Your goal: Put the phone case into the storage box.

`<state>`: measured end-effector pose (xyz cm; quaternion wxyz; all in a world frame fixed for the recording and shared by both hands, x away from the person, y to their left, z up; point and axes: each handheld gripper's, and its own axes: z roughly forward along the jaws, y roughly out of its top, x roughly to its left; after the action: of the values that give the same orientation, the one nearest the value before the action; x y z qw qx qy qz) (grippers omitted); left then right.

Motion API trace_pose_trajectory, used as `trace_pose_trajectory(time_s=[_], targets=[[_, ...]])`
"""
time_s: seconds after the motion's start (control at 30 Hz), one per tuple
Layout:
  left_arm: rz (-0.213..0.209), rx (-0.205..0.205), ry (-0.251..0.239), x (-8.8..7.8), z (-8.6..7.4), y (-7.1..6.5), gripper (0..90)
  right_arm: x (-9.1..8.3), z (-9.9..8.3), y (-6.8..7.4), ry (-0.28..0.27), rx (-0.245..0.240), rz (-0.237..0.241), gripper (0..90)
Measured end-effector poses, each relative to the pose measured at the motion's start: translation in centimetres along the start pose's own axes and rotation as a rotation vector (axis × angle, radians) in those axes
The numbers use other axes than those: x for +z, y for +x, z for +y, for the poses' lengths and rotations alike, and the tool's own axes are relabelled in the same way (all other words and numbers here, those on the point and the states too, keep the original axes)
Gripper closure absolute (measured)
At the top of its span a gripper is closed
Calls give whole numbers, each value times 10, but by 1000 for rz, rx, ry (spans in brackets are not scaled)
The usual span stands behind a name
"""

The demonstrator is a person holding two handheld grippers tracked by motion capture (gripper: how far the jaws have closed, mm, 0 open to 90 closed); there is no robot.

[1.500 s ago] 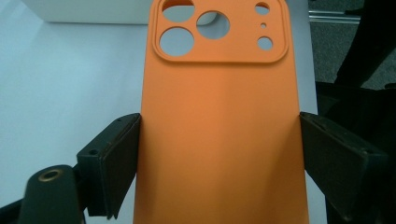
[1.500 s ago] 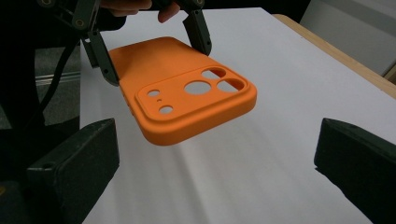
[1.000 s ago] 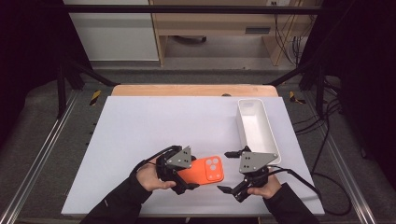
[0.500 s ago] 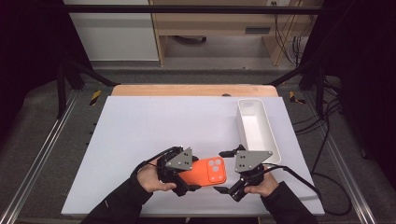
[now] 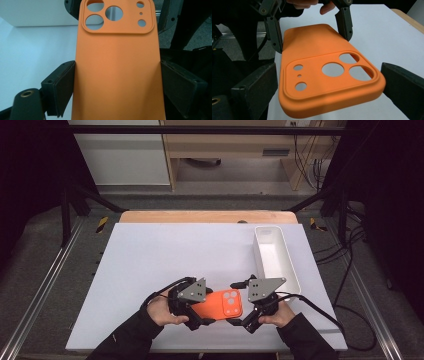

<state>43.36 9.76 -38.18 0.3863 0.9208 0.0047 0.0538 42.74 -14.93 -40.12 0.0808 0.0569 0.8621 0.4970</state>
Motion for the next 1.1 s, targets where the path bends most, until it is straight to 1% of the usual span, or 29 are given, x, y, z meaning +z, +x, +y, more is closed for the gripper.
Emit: trace_pose_trajectory(time_s=[0.17, 0.27, 0.5, 0.83, 1.1], targets=[[-6, -1, -4, 0, 0, 0, 156, 4, -1, -1, 11, -2, 22, 58], [-6, -1, -2, 0, 0, 0, 156, 5, -1, -2, 7, -3, 23, 63], [-15, -7, -5, 2, -1, 0, 156, 5, -2, -2, -4, -19, 46, 109], [-34, 4, 1, 3, -1, 0, 156, 6, -2, -1, -18, -45, 70, 123], [-40, 0, -9, 3, -1, -1, 156, 5, -2, -1, -26, -40, 81, 129]])
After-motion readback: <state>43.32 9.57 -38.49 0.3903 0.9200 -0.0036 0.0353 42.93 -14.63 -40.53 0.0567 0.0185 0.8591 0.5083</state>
